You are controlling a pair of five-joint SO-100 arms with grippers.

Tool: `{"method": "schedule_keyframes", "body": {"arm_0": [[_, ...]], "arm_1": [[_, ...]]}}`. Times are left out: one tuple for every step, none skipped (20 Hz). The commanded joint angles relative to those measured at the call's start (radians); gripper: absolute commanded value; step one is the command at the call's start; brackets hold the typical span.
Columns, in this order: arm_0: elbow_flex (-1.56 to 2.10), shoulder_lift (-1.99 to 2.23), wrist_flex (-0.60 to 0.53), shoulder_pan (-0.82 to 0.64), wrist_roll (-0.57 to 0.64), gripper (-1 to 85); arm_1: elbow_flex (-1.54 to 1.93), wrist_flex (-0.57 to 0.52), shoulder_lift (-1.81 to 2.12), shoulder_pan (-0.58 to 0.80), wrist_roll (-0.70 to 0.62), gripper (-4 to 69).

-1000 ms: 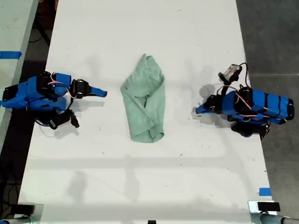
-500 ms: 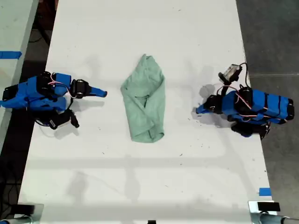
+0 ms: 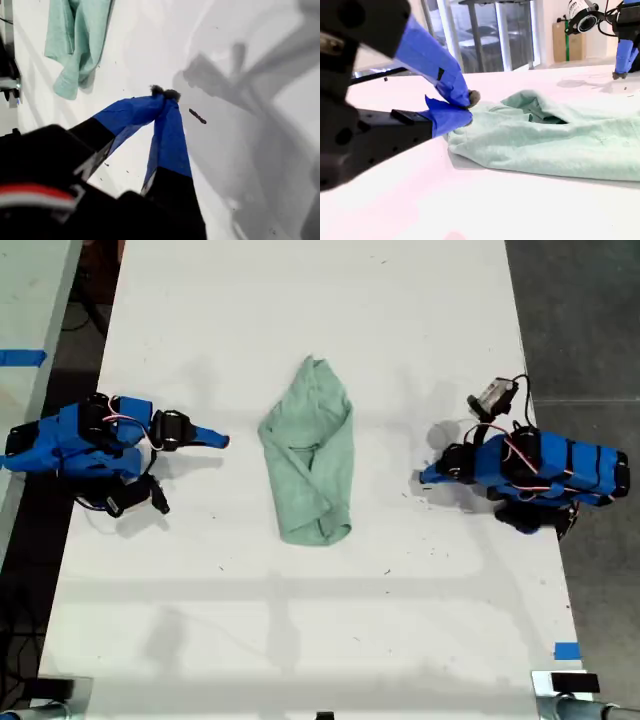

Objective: Fold t shirt

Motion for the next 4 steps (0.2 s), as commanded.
{"method": "schedule_keyframes", "body": {"arm_0": [[0.0, 0.006, 0.003, -0.003, -0.014, -0.1], [0.0, 0.006, 0.003, -0.003, -0.014, -0.1], [0.0, 0.006, 0.005, -0.003, -0.014, -0.1], [0.0, 0.006, 0.005, -0.003, -0.014, -0.1]], "arm_1": [[0.057, 0.002, 0.015, 0.0, 0.006, -1.7], [0.057, 0.002, 0.015, 0.0, 0.006, -1.7], [0.057, 0.002, 0.015, 0.0, 0.006, -1.7], [0.057, 0.002, 0.015, 0.0, 0.006, -1.7]]}}
